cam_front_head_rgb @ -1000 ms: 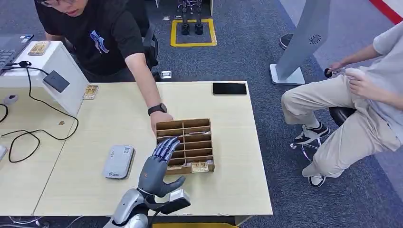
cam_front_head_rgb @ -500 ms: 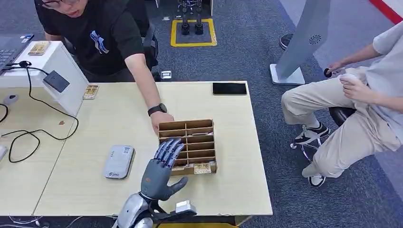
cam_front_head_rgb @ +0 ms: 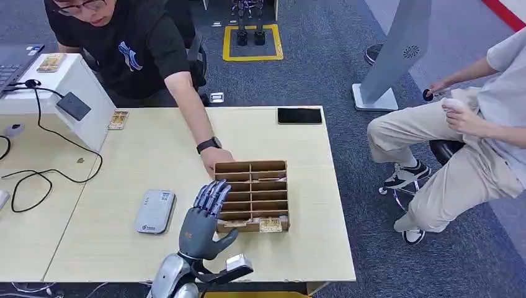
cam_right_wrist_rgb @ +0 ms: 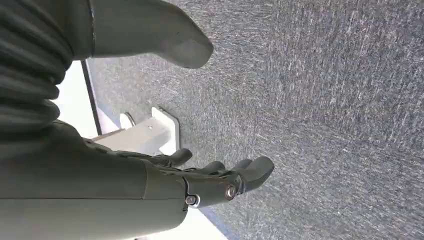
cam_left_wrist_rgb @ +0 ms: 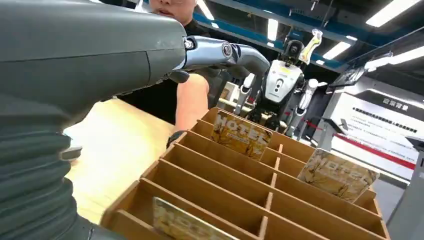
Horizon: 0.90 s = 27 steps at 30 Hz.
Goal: Pass the card to the sensor for recognition and then transmit it.
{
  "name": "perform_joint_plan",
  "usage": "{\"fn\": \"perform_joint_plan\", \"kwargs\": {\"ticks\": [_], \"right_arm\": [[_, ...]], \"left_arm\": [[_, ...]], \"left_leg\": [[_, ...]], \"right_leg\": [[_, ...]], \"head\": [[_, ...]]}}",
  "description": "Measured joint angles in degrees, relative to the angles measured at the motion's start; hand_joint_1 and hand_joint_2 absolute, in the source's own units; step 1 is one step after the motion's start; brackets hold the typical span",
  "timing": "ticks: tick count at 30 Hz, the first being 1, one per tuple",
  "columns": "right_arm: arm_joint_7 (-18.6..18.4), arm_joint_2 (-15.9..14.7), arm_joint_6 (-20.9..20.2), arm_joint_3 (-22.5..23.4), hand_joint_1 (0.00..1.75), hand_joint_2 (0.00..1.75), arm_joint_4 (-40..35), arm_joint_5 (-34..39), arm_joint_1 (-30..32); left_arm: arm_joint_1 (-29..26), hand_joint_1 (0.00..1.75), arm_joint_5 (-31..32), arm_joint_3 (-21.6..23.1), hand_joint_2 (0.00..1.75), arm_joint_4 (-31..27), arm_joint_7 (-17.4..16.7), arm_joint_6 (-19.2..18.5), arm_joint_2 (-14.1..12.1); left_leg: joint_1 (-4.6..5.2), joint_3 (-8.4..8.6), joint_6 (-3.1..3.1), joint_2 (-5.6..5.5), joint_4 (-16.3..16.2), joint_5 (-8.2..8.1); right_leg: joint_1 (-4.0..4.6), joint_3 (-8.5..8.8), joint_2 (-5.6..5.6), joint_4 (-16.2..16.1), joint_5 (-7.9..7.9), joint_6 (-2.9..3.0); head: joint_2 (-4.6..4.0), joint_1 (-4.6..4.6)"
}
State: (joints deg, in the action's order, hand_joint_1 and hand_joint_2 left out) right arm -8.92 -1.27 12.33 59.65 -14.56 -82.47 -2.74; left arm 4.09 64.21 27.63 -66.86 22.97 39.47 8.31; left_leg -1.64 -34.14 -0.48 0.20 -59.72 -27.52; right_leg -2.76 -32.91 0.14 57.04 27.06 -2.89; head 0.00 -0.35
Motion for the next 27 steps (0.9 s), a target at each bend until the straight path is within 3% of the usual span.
{"fn": "perform_joint_plan", "kwargs": {"ticks": [14,15,17,18,20,23,27], "right_arm": [[0.1,0.0,0.0,0.0,0.00,1.75,0.2,-0.1,0.0],[0.1,0.0,0.0,0.1,0.00,1.75,0.2,-0.1,0.0],[0.1,0.0,0.0,0.1,0.00,1.75,0.2,-0.1,0.0],[0.1,0.0,0.0,0.1,0.00,1.75,0.2,-0.1,0.0],[0.1,0.0,0.0,0.1,0.00,1.75,0.2,-0.2,0.0],[0.2,0.0,0.0,0.7,0.00,1.75,0.3,-1.3,-0.1],[0.5,0.0,0.0,1.2,0.00,1.75,0.4,-1.4,-0.3]], "left_arm": [[-0.7,0.00,3.2,-5.5,1.75,3.1,2.4,0.0,3.3],[-0.8,0.07,3.1,-5.7,1.75,3.1,2.8,0.0,3.4],[-0.9,1.57,2.7,-6.2,1.75,3.3,3.4,0.0,3.6],[-0.9,1.75,2.3,-6.3,1.75,3.4,3.8,0.0,3.7],[-1.0,1.75,1.0,-6.6,1.75,3.5,4.7,0.0,3.7],[-0.8,1.75,-3.3,-6.4,1.75,3.9,2.2,0.0,3.4],[-0.6,1.75,-0.3,-6.4,1.75,5.1,2.0,0.1,3.1]], "left_leg": [[0.00,0.00,0.00,0.00,0.0,0.00],[0.00,0.00,0.00,0.00,0.0,0.00],[0.00,0.00,0.00,0.00,0.0,0.00],[0.00,-0.01,0.00,0.00,0.0,0.00],[0.00,0.00,0.00,0.00,0.0,0.00],[0.00,0.01,0.00,0.01,0.0,0.00],[0.00,0.01,0.00,0.00,0.0,0.00]], "right_leg": [[0.00,0.00,0.00,0.0,0.00,0.00],[0.00,0.00,0.00,0.0,0.00,0.00],[0.00,0.00,0.00,0.0,0.00,0.00],[0.00,0.00,0.00,0.0,0.00,0.00],[0.00,0.00,0.00,0.0,0.00,0.00],[0.00,-0.01,0.00,0.0,0.00,0.00],[0.00,0.00,-0.01,0.0,0.00,0.00]], "head": [[0.00,0.00],[0.00,0.02],[0.00,0.02],[0.00,0.02],[0.00,0.00],[0.00,0.00],[0.00,0.00]]}}
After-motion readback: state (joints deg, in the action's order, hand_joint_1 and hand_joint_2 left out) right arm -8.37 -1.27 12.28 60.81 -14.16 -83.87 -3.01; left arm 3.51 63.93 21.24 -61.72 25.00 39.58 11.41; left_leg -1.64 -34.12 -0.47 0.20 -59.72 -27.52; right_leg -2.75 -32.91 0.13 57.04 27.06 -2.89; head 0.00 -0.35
